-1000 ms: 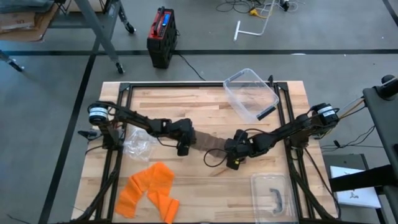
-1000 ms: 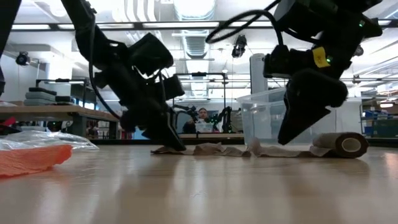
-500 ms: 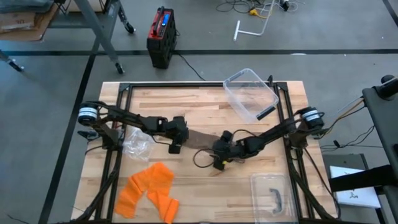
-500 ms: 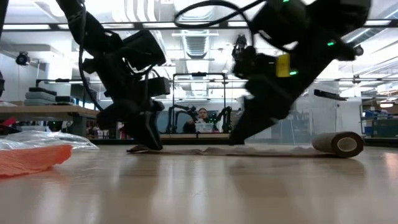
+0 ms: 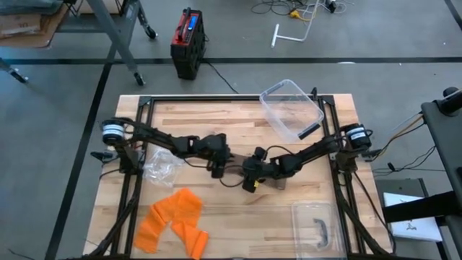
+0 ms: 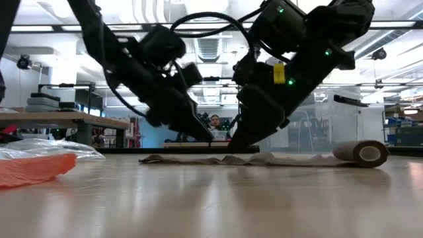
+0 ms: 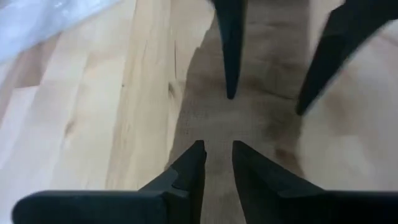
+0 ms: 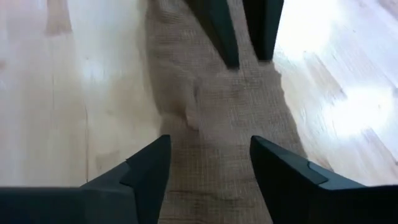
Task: Roll bandage
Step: Uncoil the brown bandage
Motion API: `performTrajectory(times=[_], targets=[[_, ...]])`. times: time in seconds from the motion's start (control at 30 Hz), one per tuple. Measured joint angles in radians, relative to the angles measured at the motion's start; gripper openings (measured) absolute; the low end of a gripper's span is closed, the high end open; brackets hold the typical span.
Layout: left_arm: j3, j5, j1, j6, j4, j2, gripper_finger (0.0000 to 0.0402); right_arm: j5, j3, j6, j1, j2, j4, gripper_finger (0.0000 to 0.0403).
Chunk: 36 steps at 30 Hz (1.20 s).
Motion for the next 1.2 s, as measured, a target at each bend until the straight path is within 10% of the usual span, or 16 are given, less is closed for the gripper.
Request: performTrajectory(times=[0.4,1.2], targets=[[0.124,0.002,0.009,0.030,-0.030,0.201,0.0069,0.030,0.020,-0.036,-0.004,0.110,0.071,0.0195],[0.044,0.094,0.021,0.021,-0.063,0.091,0.0067,0.027,0.071,-0.092,0.020,0.039,-0.060,0.0218]])
